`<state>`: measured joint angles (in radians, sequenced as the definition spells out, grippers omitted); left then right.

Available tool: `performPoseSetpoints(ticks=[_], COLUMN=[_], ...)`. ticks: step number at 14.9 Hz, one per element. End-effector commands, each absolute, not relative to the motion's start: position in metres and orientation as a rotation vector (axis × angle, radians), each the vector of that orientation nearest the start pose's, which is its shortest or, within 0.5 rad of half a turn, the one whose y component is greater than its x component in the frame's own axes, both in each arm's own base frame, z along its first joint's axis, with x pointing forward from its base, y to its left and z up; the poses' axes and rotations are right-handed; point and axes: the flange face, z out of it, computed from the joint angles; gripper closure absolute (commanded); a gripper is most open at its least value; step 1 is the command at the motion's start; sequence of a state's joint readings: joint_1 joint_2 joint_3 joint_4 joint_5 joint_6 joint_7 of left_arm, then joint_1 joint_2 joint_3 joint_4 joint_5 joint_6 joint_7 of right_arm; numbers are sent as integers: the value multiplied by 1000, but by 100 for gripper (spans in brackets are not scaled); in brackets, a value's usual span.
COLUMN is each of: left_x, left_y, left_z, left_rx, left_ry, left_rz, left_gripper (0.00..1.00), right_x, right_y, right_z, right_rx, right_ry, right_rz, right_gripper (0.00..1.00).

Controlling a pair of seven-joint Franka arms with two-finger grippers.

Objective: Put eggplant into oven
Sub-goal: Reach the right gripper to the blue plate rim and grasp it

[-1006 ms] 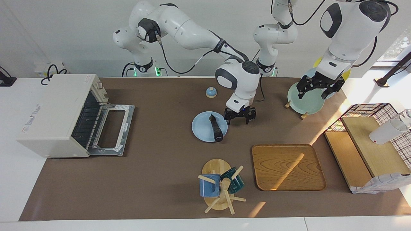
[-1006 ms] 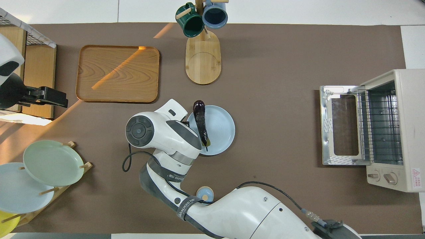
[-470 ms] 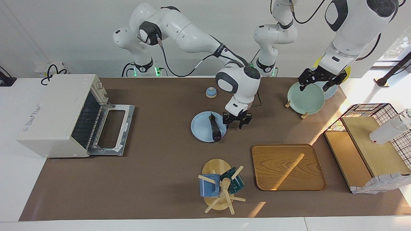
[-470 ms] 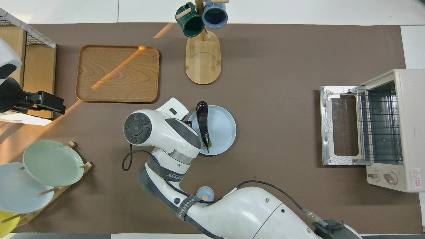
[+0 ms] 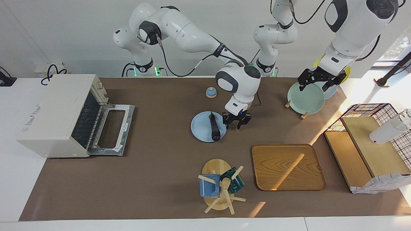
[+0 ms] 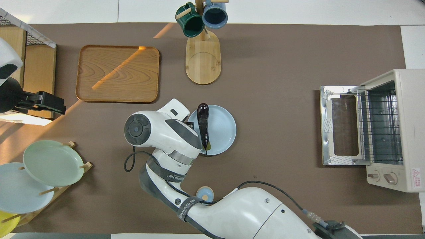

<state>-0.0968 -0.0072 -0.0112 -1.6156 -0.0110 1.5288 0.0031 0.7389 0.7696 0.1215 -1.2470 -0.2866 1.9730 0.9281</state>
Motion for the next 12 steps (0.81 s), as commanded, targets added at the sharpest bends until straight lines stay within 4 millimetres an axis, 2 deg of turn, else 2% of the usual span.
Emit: performPoseSetpoints(ticks=[1,3,7,9,11,12], left_x=[543,543,544,545,545,546], left_y=[-57,-50,-50,-50,-49,-49], left_z=[608,608,606,606,607,607], left_rx=[-3121,-3124,-3124,-3119,-3116,-3116], left_ry=[196,177,182,179,184,191], left_rz=[143,144,144,138,124,114], left_gripper=[0,0,0,0,0,0], right_x=[514,515,511,512,510,510], right_y=[528,526,522,521,521,520], right_z=[303,311,303,303,300,301], right_rx=[-3314,-3318,-3340,-3341,-3340,-3344], right_ry=[-56,-64,-76,-77,-77,-76], right_rz=[-178,-194,-175,-173,-161,-157], right_gripper=[51,42,44,61,68,76])
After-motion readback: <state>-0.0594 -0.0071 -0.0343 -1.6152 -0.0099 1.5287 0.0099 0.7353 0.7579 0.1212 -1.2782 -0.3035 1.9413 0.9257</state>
